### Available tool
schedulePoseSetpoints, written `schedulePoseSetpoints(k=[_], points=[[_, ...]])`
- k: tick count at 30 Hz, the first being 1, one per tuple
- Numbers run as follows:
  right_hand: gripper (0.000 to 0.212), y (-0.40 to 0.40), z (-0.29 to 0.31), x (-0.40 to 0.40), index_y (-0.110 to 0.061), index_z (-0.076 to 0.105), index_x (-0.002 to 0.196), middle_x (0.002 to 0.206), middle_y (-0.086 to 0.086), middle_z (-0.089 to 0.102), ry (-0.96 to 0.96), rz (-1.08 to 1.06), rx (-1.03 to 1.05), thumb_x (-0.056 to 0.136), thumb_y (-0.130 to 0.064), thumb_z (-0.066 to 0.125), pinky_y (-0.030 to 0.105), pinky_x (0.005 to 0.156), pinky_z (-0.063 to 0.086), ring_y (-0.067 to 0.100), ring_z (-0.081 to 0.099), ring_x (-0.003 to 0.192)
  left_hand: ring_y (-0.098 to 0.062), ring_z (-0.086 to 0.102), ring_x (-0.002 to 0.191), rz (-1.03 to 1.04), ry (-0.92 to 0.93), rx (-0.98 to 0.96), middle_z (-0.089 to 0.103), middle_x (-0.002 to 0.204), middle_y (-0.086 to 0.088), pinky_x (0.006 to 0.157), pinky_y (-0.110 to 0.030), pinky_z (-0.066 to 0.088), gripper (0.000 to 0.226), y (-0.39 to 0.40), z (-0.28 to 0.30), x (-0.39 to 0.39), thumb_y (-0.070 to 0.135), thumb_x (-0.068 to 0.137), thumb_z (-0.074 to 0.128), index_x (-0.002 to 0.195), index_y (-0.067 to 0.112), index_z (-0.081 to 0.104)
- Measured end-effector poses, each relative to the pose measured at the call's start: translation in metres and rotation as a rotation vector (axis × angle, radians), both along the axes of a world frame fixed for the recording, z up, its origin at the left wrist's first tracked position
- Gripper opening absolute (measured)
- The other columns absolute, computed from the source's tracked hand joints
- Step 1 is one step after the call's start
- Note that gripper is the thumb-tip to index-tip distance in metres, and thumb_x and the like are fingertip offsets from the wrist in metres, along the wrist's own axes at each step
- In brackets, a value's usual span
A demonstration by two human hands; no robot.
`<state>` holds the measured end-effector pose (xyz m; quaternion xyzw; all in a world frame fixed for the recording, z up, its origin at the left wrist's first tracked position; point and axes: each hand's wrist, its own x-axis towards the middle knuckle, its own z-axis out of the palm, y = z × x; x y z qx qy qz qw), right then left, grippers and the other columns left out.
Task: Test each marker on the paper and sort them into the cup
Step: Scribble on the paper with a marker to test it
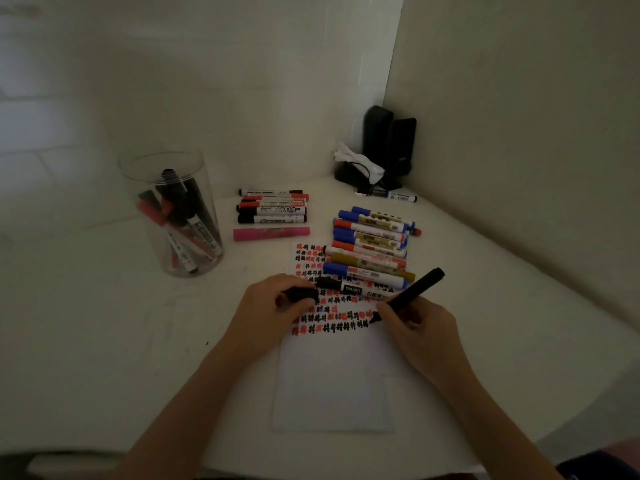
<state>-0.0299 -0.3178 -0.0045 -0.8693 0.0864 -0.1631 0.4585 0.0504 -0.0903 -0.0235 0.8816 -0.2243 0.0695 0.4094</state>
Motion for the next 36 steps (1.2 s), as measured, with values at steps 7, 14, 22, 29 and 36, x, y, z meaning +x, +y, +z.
schedulePoseSetpoints(k=[7, 14, 22, 29, 36], points=[[0.011, 0.0, -0.001, 0.0, -0.032, 0.06, 0.079, 0.068, -0.021, 0.06, -0.03, -0.025, -0.014, 0.085, -0.029, 0.068, 0.004, 0.053, 0.041, -0.013, 0.058, 0.062, 0.008, 0.055, 0.097, 0.002, -0.005, -0.013, 0.065, 0.106, 0.016, 0.084, -0.001, 0.039, 0.027, 0.0, -0.001, 0.0, 0.03, 0.085, 0.068, 0.112, 0.027, 0.067], [0.016, 0.001, 0.001, 0.0, -0.037, 0.058, 0.074, 0.068, -0.019, 0.062, -0.017, -0.004, -0.006, 0.085, -0.031, 0.068, 0.008, 0.051, 0.044, -0.007, 0.06, 0.062, 0.004, 0.057, 0.098, -0.005, -0.013, -0.015, 0.066, 0.106, 0.015, 0.087, -0.007, 0.043, 0.026, 0.001, -0.001, 0.001, 0.03, 0.085, 0.069, 0.111, 0.027, 0.068], [0.014, 0.0, -0.003, 0.002, -0.032, 0.061, 0.073, 0.07, -0.012, 0.066, 0.032, -0.052, 0.022, 0.085, -0.034, 0.068, 0.014, 0.053, 0.051, 0.0, 0.064, 0.064, 0.012, 0.053, 0.095, 0.017, 0.012, 0.002, 0.063, 0.105, 0.02, 0.081, 0.001, 0.036, 0.027, 0.0, -0.001, 0.001, 0.032, 0.085, 0.068, 0.112, 0.031, 0.067], [0.009, -0.001, 0.001, 0.003, -0.024, 0.067, 0.084, 0.07, -0.008, 0.066, 0.033, -0.122, 0.083, 0.086, -0.032, 0.067, 0.01, 0.047, 0.044, -0.003, 0.058, 0.053, 0.014, 0.053, 0.095, -0.002, 0.02, -0.029, 0.063, 0.105, 0.021, 0.081, 0.003, 0.034, 0.026, 0.002, -0.002, 0.002, 0.032, 0.085, 0.068, 0.111, 0.031, 0.067], [0.013, 0.009, 0.012, 0.005, -0.024, 0.065, 0.095, 0.077, -0.009, 0.07, 0.025, -0.124, 0.17, 0.085, -0.032, 0.068, 0.013, 0.058, 0.048, 0.002, 0.065, 0.067, 0.009, 0.058, 0.086, -0.01, 0.059, -0.162, 0.064, 0.092, 0.018, 0.072, -0.003, 0.044, 0.017, 0.003, 0.008, -0.005, 0.024, 0.085, 0.069, 0.097, 0.031, 0.06]])
